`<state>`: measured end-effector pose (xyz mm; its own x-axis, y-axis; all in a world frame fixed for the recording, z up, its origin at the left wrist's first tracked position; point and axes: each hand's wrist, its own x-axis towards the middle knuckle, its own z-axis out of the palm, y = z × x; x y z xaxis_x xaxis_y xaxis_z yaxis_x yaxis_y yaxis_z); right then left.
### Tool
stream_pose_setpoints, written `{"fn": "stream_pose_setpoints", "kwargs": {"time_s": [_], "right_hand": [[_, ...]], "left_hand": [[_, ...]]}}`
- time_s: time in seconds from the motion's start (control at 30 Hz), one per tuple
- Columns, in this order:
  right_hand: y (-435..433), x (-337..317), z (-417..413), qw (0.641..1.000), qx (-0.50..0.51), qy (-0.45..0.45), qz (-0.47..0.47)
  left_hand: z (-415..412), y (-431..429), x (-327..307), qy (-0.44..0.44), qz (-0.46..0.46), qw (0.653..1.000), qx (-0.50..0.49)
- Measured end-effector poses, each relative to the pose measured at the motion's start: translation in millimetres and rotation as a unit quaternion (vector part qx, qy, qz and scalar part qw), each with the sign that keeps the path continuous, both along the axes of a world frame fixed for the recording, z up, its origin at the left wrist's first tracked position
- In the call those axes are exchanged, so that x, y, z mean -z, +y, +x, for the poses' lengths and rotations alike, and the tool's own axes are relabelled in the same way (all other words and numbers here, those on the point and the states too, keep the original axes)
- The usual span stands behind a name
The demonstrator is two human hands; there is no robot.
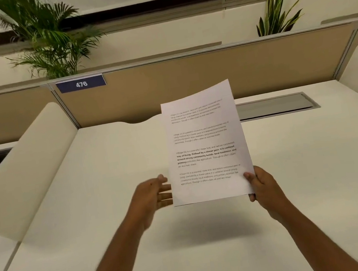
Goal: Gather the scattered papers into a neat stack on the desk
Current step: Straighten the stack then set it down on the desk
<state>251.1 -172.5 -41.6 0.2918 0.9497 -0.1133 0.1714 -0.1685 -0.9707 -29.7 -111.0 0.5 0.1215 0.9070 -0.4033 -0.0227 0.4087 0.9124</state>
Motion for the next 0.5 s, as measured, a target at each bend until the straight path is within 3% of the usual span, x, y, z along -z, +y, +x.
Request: {"fn": "stream_pose_setpoints", "kwargs": {"time_s": [0.3, 0.5], "right_hand": [[28, 10, -16, 0.999, -0.014, -0.029, -0.018], [60, 20, -23, 0.997, -0.014, -0.046, -0.066]], "left_hand": [[3, -2, 23, 0.087, 0.054, 0.995, 0.020], [2, 30, 43, 0.143, 0.063, 0.987, -0.020]]}}
